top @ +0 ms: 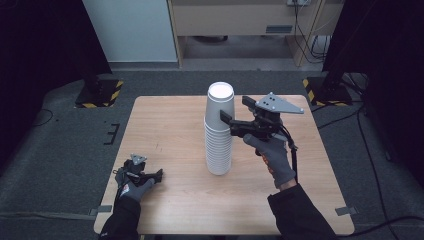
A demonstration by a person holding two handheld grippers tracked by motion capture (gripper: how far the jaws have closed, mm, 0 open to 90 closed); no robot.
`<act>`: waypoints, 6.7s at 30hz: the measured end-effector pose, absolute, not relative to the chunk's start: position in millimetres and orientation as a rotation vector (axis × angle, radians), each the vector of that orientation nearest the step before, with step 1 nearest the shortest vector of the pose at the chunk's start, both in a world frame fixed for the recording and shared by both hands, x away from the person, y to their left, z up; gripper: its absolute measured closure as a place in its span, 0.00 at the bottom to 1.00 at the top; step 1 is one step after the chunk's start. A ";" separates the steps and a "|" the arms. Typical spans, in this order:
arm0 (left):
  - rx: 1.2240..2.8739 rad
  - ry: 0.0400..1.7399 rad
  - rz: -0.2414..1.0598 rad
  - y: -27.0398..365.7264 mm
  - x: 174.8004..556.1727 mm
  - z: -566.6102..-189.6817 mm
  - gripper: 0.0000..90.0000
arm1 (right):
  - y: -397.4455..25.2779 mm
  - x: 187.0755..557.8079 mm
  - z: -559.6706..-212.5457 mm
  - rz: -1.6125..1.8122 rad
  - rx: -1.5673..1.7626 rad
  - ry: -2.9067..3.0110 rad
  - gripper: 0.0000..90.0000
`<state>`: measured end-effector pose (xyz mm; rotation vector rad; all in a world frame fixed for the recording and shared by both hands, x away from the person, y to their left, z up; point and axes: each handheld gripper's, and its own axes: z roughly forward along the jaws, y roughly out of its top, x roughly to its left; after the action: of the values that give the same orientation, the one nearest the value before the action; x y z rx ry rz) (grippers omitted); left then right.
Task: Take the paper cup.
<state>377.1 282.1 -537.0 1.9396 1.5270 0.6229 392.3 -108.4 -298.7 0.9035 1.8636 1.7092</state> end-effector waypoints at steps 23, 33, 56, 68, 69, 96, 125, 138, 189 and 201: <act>1.942 1.526 0.623 282.3 377.0 -537.0 0.00 | -79.6 411.1 -314.1 1.684 0.916 1.902 0.15; 1.942 1.525 0.622 282.3 377.2 -537.0 0.00 | -73.1 417.0 -318.5 1.678 0.927 1.893 0.13; 1.943 1.525 0.622 282.4 377.1 -537.0 0.00 | -65.6 419.7 -319.8 1.664 0.926 1.876 0.17; 1.943 1.525 0.622 282.4 377.1 -537.0 0.00 | -67.3 418.2 -301.2 1.690 0.897 1.848 0.17; 1.943 1.524 0.622 282.4 377.1 -537.0 0.00 | -68.2 418.5 -299.7 1.695 0.895 1.841 0.17; 1.943 1.525 0.622 282.4 377.1 -537.0 0.00 | -79.6 417.4 -273.2 1.824 0.905 1.740 0.17; 1.943 1.524 0.621 282.4 377.2 -537.0 0.00 | -118.4 402.0 -254.1 1.955 0.916 1.632 0.17; 1.943 1.524 0.621 282.4 377.2 -537.0 0.00 | -149.0 386.2 -259.6 1.923 0.958 1.595 0.17; 1.933 1.523 0.627 282.9 375.8 -536.7 0.01 | -215.5 354.9 -365.2 1.896 1.246 1.593 0.17; 1.919 1.533 0.634 285.2 372.4 -533.5 0.15 | -228.3 350.7 -394.7 1.913 1.335 1.576 0.17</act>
<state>372.4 285.2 -533.5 1.9188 1.5329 0.6342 350.7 -228.3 -394.7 1.3347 1.5761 1.9127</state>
